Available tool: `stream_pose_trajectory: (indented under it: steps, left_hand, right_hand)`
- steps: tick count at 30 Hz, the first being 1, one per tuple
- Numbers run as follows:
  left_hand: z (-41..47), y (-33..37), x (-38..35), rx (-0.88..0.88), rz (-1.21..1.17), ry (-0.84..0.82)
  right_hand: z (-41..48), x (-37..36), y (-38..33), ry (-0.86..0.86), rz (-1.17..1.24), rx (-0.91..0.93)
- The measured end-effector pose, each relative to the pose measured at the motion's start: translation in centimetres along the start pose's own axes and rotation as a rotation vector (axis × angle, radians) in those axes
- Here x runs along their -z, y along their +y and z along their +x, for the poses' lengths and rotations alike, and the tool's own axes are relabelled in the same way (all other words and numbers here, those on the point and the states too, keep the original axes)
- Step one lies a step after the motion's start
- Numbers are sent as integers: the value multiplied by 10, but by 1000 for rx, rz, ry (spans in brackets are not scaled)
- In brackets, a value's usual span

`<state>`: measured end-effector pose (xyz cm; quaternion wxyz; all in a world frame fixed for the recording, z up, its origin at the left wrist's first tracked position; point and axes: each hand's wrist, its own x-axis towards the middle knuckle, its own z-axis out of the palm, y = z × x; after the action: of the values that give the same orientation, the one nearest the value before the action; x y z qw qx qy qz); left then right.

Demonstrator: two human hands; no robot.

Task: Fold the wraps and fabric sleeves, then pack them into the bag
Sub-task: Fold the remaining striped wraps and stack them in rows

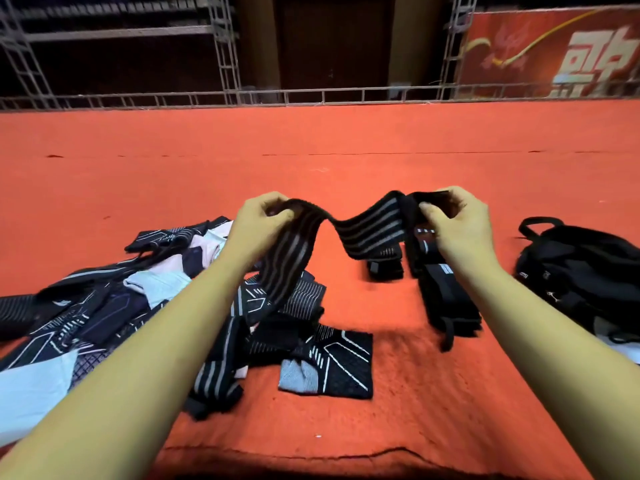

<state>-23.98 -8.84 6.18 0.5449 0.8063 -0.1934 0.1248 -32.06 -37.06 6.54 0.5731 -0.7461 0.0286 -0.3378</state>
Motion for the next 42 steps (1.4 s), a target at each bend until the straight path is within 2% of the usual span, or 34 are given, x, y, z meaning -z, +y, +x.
stream_pose_trajectory:
  steps: [3, 7, 13, 19, 24, 28, 30, 33, 37, 42]
  left_hand:
    - [-7, 18, -2, 87, -133, -108]
    - [-30, 22, -15, 356, -421, -340]
    - [-85, 2, -56, 619, -840, -468]
    - [-111, -39, -96, 660, -856, -357]
    - [-118, -63, -121, 722, -734, -160]
    - [-125, -78, -135, 796, -708, -64]
    - [-128, -80, -138, 788, -735, -44]
    - [-129, -82, -136, 771, -810, -6]
    - [-131, -84, -136, 739, -879, 26]
    - [-134, -85, -136, 739, -899, 36]
  right_hand:
    - [8, -4, 0, 27, -29, 12]
    - [19, -8, -2, 39, -210, 81]
    - [33, -25, 3, 16, -295, 41]
    - [13, -44, 2, -166, -97, -17]
    - [-27, -49, 17, -236, -143, 28]
    - [-69, -52, 44, -330, -55, -32]
    - [-93, -55, 67, -323, -92, -63]
    - [-124, -55, 93, -244, -158, -219]
    - [-144, -58, 102, -161, 123, -463]
    - [-138, -59, 100, -128, 229, -531]
